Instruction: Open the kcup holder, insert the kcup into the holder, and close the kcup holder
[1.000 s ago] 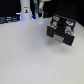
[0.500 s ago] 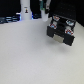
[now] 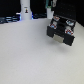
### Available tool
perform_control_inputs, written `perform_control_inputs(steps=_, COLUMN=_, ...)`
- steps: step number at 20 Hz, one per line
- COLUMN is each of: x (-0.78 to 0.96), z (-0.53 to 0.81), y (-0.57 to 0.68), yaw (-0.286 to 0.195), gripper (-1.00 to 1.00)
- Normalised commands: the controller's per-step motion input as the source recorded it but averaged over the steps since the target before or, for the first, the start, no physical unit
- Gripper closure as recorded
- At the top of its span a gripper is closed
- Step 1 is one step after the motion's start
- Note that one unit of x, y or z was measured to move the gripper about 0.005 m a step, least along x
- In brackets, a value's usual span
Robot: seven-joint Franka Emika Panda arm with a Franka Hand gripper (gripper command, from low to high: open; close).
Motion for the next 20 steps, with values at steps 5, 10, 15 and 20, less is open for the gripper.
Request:
perform_control_inputs(steps=5, x=0.55, z=0.05, y=0.26, yaw=-0.019, gripper=1.0)
perform_control_inputs(steps=10, x=0.76, z=0.09, y=0.46, yaw=-0.023, gripper=1.0)
perform_control_inputs(steps=15, x=0.57, z=0.1, y=0.64, yaw=-0.003, gripper=1.0)
perform_control_inputs(steps=20, x=-0.01, z=0.06, y=0.45, yaw=0.036, gripper=1.0)
